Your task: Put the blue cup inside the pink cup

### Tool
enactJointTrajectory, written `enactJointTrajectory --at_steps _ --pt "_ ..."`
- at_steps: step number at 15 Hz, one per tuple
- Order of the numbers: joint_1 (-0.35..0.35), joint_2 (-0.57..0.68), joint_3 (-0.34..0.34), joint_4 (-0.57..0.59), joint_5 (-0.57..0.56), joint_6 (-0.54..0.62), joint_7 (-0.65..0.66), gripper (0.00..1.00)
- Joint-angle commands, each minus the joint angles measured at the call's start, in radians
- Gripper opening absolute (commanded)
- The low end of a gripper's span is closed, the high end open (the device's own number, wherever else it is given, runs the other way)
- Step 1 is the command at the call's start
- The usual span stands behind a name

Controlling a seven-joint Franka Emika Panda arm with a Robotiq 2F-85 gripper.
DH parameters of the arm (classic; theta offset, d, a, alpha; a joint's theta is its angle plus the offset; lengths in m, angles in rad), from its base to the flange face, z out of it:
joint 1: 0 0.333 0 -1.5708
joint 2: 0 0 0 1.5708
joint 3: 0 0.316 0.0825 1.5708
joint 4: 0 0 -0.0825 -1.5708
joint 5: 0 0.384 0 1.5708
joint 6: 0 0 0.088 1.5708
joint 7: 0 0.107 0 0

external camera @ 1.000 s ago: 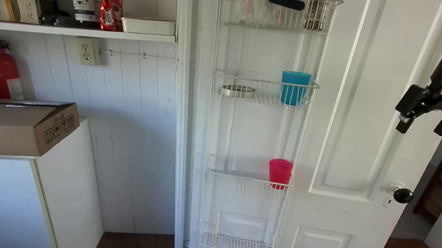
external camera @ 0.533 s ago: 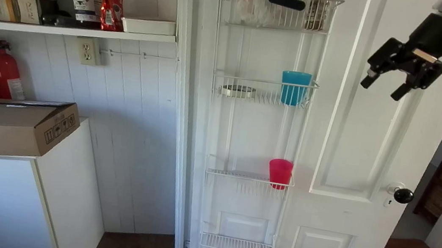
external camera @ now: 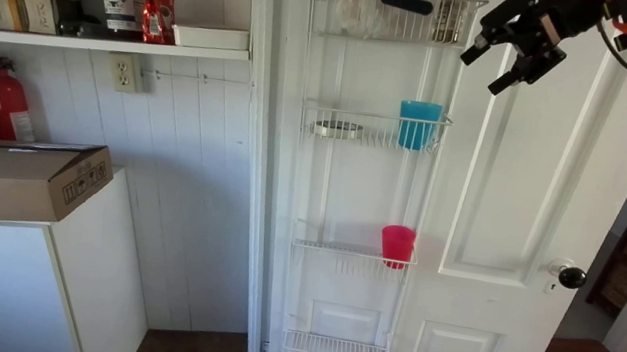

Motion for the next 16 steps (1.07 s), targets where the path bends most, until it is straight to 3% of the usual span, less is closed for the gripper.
enactJointTrajectory --at_steps 1,10,16 --pt "-0.037 0.012 0.033 0.008 0.025 -0.01 -0.021 1.0" --pt "-0.046 0.084 0.072 0.012 0.053 0.078 -0.048 1.0" --pt "-0.038 0.144 0.114 0.005 0.048 0.287 -0.042 1.0"
